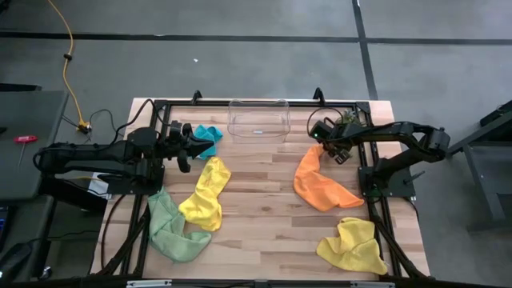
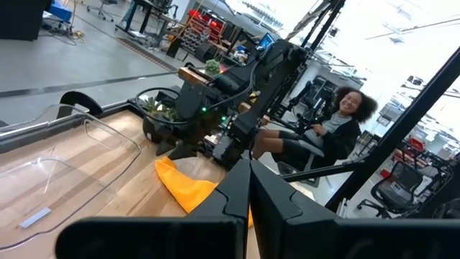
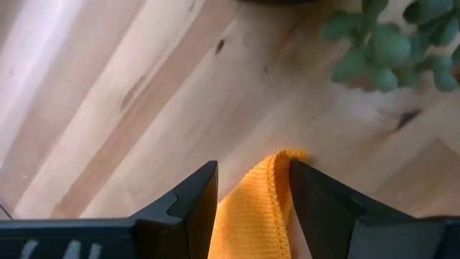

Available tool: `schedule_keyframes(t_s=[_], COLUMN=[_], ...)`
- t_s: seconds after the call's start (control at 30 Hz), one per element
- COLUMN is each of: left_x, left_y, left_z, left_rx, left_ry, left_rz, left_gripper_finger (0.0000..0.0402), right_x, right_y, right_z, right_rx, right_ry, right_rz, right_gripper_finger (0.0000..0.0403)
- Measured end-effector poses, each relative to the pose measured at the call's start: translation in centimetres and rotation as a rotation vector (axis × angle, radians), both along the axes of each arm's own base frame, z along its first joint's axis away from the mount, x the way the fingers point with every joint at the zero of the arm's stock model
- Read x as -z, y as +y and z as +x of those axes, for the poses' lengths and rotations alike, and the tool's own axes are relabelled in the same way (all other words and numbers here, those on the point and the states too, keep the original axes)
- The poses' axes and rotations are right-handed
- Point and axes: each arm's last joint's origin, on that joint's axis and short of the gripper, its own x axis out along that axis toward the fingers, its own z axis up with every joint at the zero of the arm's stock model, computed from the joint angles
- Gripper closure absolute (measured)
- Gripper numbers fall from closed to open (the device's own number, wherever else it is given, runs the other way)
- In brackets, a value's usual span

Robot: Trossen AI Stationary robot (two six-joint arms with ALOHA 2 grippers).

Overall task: Fold microfiber towels
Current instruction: Fold the orange microfiber towel

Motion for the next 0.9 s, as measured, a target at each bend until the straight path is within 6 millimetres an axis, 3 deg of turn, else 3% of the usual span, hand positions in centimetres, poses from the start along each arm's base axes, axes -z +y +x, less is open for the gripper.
schedule_keyframes(t_s=[0.3, 0.43, 0.6, 0.9], left_x=[0.0, 0.0, 0.0, 0.0], left_y=[0.01, 0.01, 0.01, 0.02], left_z=[0.0, 0.0, 0.0, 0.0], left_rx=[-0.004, -0.004, -0.004, -0.008], left_ry=[0.0, 0.0, 0.0, 0.0], left_rz=[0.0, 0.0, 0.0, 0.0], left_gripper_finger=[0.0401, 0.0401, 0.0401, 0.0401], right_x=[0.07, 0.04, 0.01, -0.08], right_y=[0.2, 0.12, 0.09, 0.41], right_z=[-0.19, -0.24, -0.19, 0.24], right_rx=[-0.002, -0.01, -0.113, -0.218], right_ry=[0.032, 0.055, 0.101, 0.1], right_rz=[-0.001, -0.032, -0.059, -0.065], right_gripper_finger=[0.0247, 0.0294, 0.0388, 0.0399])
